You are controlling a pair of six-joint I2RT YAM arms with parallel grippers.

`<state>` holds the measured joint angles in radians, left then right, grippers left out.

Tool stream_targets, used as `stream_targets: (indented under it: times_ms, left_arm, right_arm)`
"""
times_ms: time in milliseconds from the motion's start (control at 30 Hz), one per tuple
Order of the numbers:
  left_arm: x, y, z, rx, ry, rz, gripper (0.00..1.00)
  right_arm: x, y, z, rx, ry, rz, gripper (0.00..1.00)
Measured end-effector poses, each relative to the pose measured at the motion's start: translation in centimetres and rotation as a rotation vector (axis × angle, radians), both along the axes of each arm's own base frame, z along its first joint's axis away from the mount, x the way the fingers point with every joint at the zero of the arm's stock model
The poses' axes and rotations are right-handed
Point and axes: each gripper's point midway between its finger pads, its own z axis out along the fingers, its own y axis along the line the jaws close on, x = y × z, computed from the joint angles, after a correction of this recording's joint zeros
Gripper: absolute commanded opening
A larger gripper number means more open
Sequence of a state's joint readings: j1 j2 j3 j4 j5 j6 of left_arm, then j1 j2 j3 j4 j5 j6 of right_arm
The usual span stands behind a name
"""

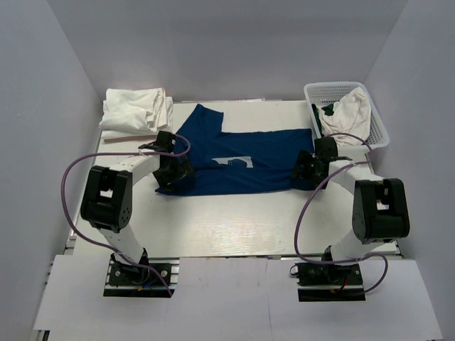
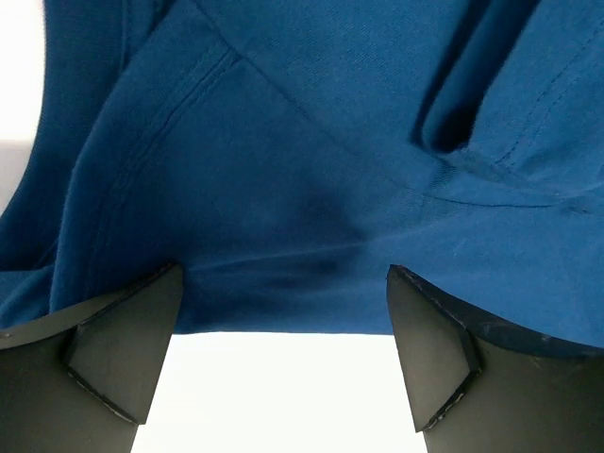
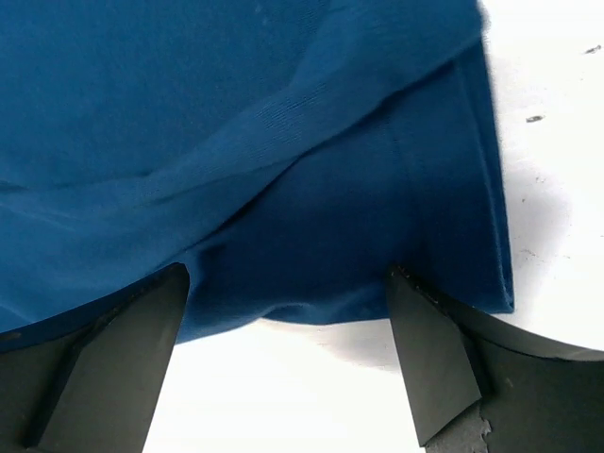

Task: Fold and stack the t-shirts
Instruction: Fold the flattened tshirt in 1/3 of the way

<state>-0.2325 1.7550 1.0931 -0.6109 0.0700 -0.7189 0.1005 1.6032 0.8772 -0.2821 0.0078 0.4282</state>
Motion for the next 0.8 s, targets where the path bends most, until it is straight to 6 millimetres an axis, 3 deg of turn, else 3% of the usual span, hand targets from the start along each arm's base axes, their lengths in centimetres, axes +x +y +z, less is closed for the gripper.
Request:
stream_targets:
  times_ms: [267,500,667,800]
  left_arm:
    - [-2.7,2.4,-0.3,0.073,0.025,0.061,1.00]
    - [-7.0,5.1,-0.7,0.171,0.144,0.100,1.00]
    - [-8.0,5.4,2.1,0.173,0.102,0.098,1.00]
    - [-6.1,4.7,6.1,0.128,-0.023,0.081,1.00]
  right_arm:
    - [-1.9,-0.2,0.3,0.076,-0.073,-0.029,0.90]
    - [-7.6,0.1,0.4,0.099,0.011,-0.012,0.90]
    - [-10.5,0.9,1.1,0.135,0.081,0.035,0.90]
    - [-10.3,1.1,3.2,0.138,0.051,0.067,0.90]
